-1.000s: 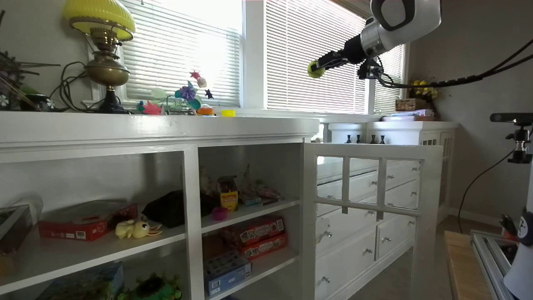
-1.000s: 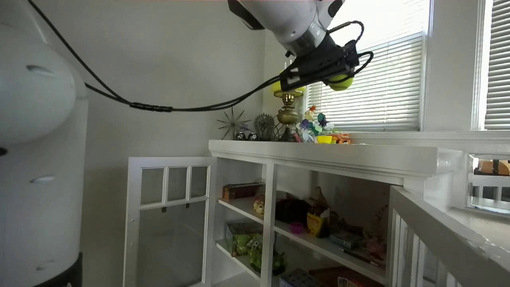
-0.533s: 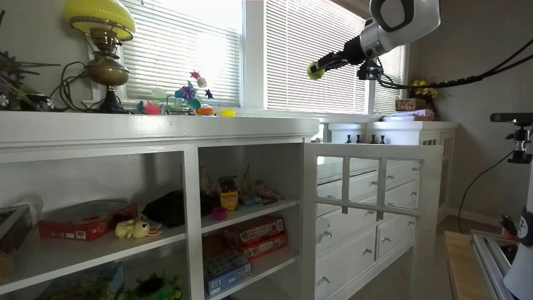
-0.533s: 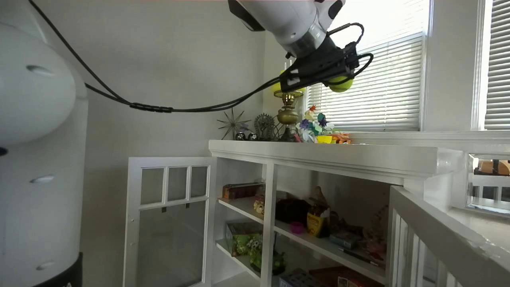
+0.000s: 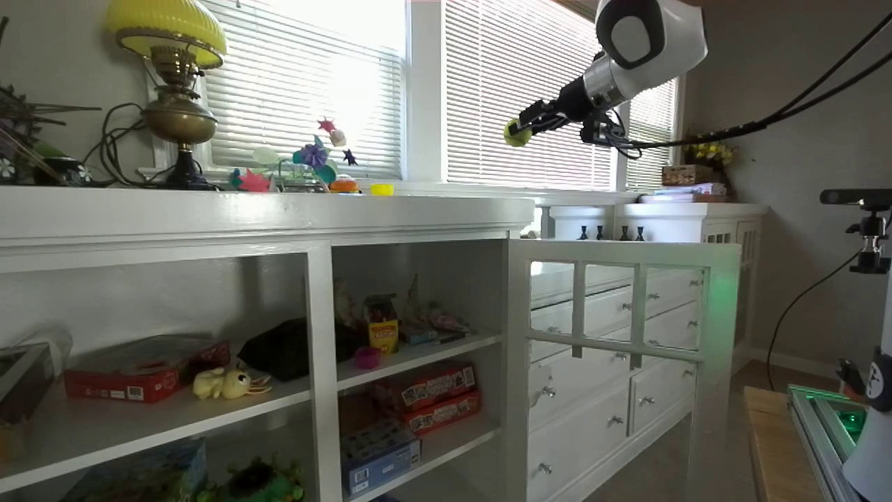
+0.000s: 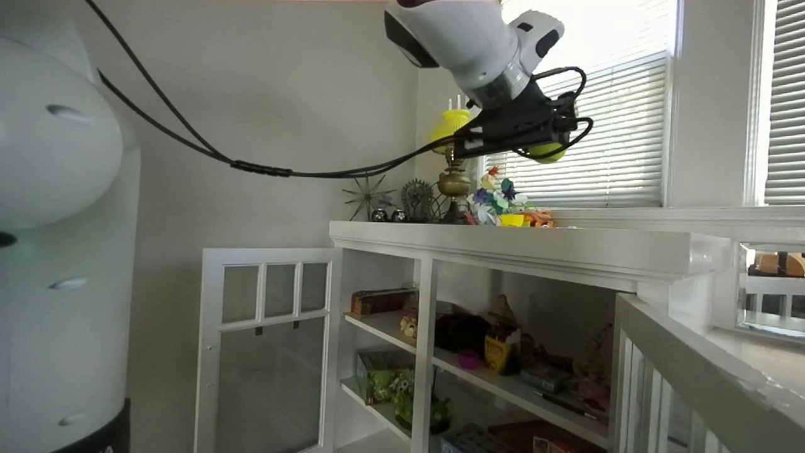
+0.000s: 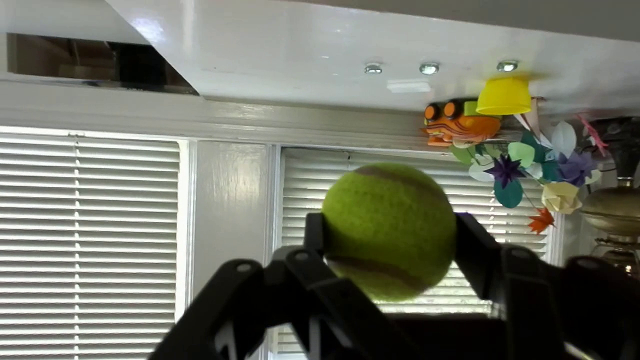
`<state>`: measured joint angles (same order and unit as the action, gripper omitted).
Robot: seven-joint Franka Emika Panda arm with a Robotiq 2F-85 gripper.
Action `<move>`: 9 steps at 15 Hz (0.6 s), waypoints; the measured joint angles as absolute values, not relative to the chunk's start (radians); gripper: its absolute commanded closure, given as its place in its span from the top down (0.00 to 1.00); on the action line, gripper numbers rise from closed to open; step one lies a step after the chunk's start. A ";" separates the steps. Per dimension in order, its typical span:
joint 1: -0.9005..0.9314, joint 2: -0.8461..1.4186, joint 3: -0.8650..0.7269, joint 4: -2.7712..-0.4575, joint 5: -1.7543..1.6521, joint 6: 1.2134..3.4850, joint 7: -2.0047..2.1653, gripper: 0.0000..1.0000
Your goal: Pick up the green ball from the counter and put it in the cabinet, then pick it up again and put it on the counter
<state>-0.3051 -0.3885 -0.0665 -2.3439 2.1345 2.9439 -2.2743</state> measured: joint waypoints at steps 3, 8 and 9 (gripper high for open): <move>-0.305 -0.313 -0.083 -2.286 2.124 2.945 -2.210 0.40; -0.305 -0.191 -0.095 -2.191 2.089 2.956 -2.102 0.40; -0.305 -0.169 -0.096 -2.172 2.085 2.959 -2.087 0.40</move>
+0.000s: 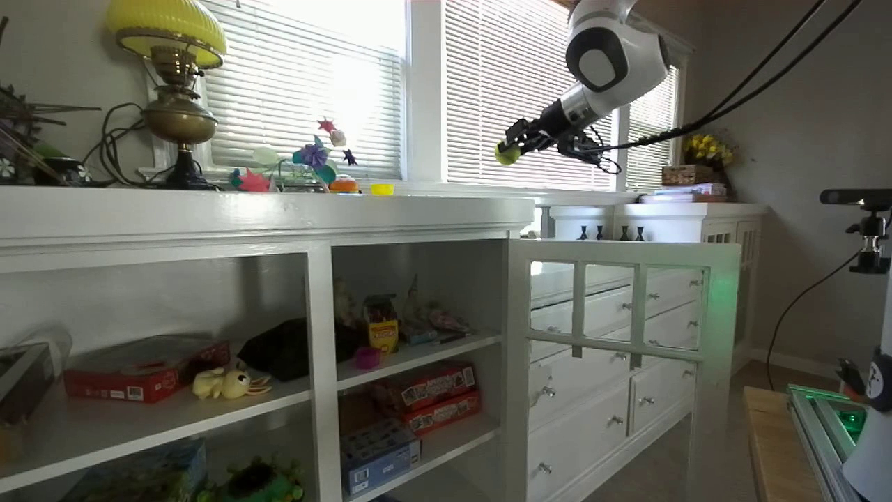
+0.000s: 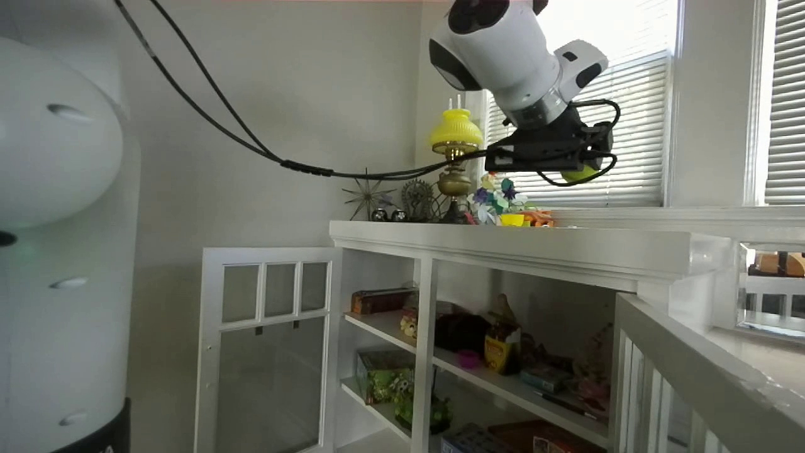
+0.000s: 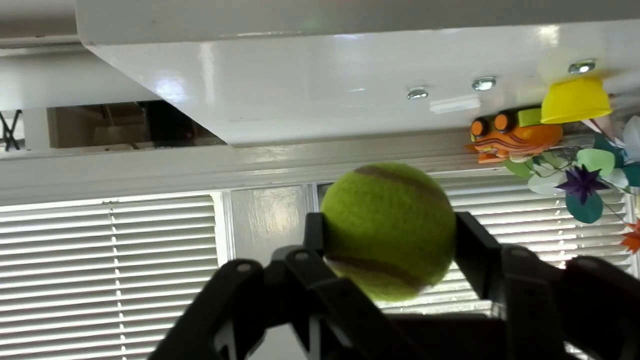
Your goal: Pick up the green ball from the counter and put it in the cabinet, then pick it up again and put it on the counter
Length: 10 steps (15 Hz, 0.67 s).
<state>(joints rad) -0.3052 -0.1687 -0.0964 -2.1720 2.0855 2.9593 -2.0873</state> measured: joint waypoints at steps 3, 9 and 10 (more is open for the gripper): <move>-0.308 -0.109 -0.097 -2.115 2.084 2.985 -2.068 0.40; -0.313 -0.009 -0.106 -2.013 2.085 3.016 -2.067 0.40; -0.313 0.007 -0.107 -1.999 2.085 3.016 -2.067 0.40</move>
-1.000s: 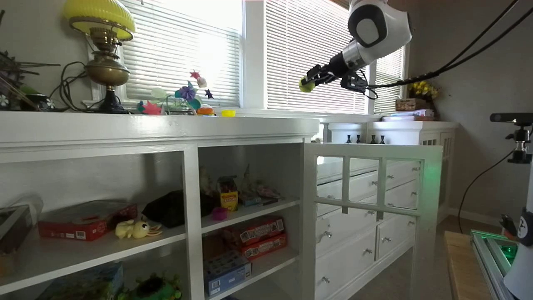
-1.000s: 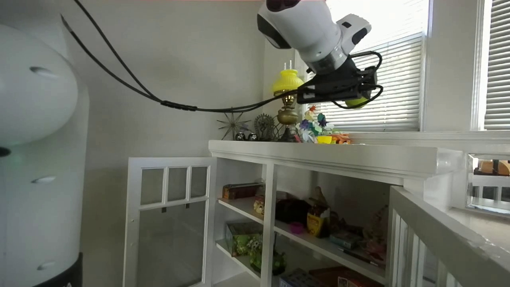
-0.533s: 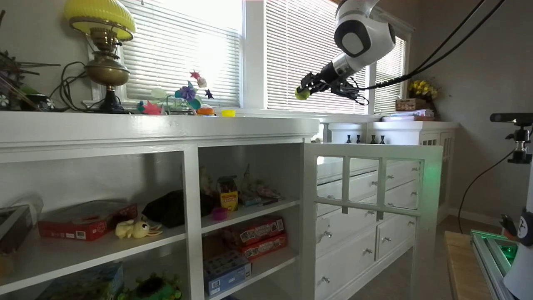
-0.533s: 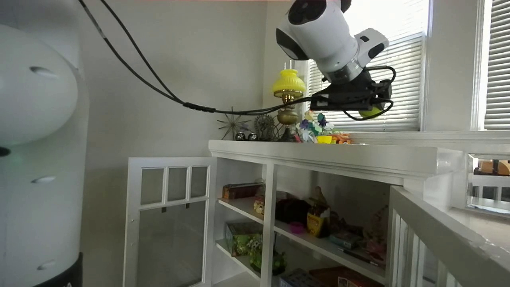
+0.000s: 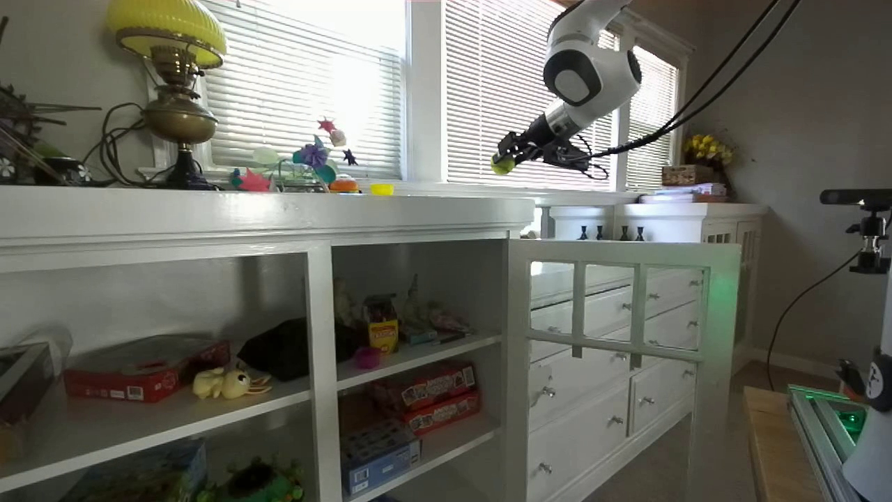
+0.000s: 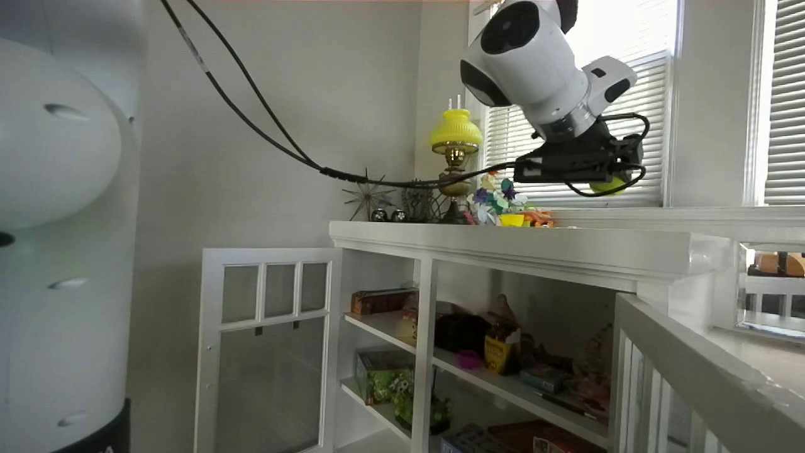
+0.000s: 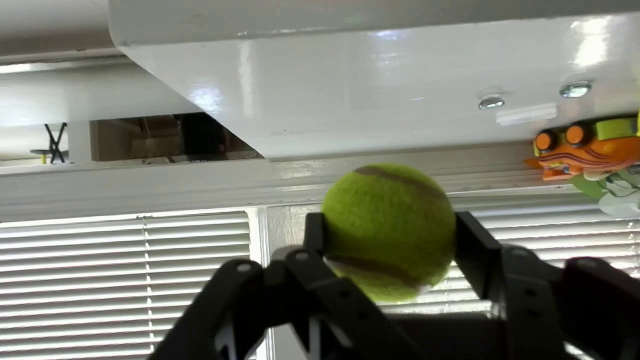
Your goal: Pick up the green ball from the counter and put it in the cabinet, then pick it up again and put it on the counter
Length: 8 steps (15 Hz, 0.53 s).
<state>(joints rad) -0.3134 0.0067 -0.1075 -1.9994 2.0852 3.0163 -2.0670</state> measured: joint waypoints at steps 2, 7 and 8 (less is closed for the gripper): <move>-0.313 0.037 -0.108 -1.974 2.085 3.016 -2.068 0.40; -0.313 0.110 -0.110 -1.918 2.099 3.016 -2.106 0.40; -0.313 0.123 -0.111 -1.904 2.104 3.015 -2.122 0.40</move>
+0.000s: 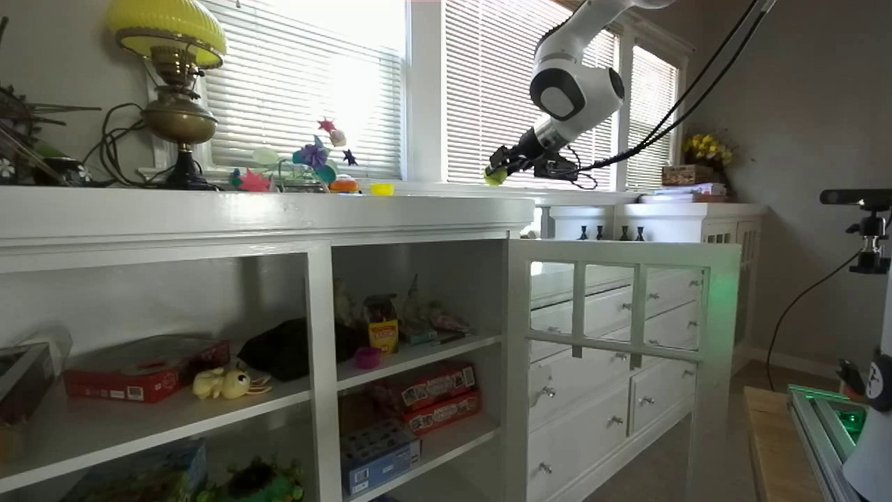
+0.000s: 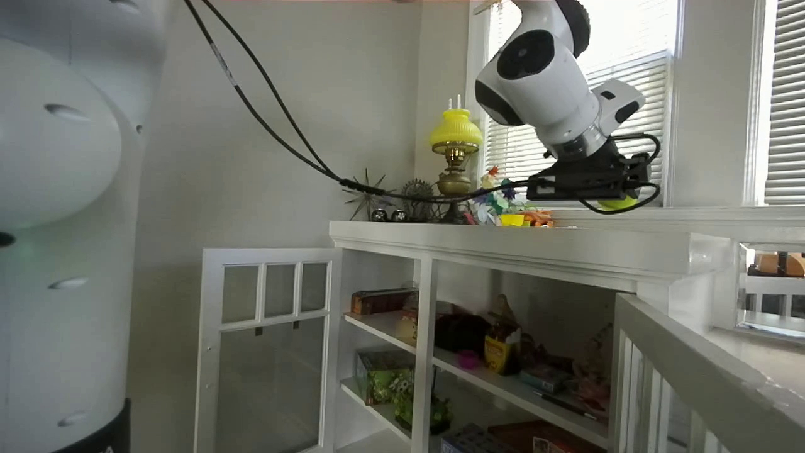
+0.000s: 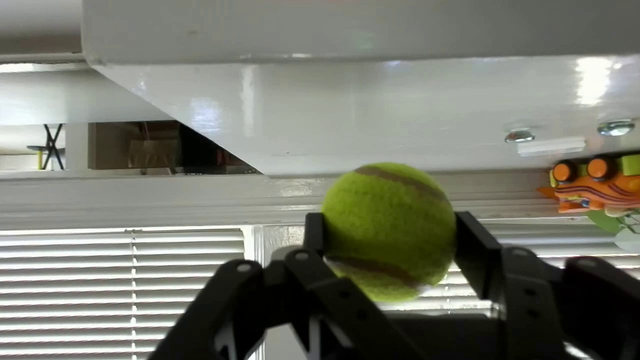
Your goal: Pick up the green ball from the counter and put it in the cabinet, then pick it up again and put it on the counter
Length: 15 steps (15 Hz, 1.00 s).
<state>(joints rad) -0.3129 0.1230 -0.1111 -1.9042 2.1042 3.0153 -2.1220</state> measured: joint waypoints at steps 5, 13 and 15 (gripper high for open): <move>-0.313 0.180 -0.119 -1.859 2.121 3.002 -2.173 0.40; -0.311 0.256 -0.120 -1.797 2.178 2.970 -2.228 0.52; -0.310 0.267 -0.120 -1.785 2.182 2.970 -2.234 0.91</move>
<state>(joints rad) -0.3100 0.2665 -0.1196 -1.7849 2.1816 2.9698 -2.2338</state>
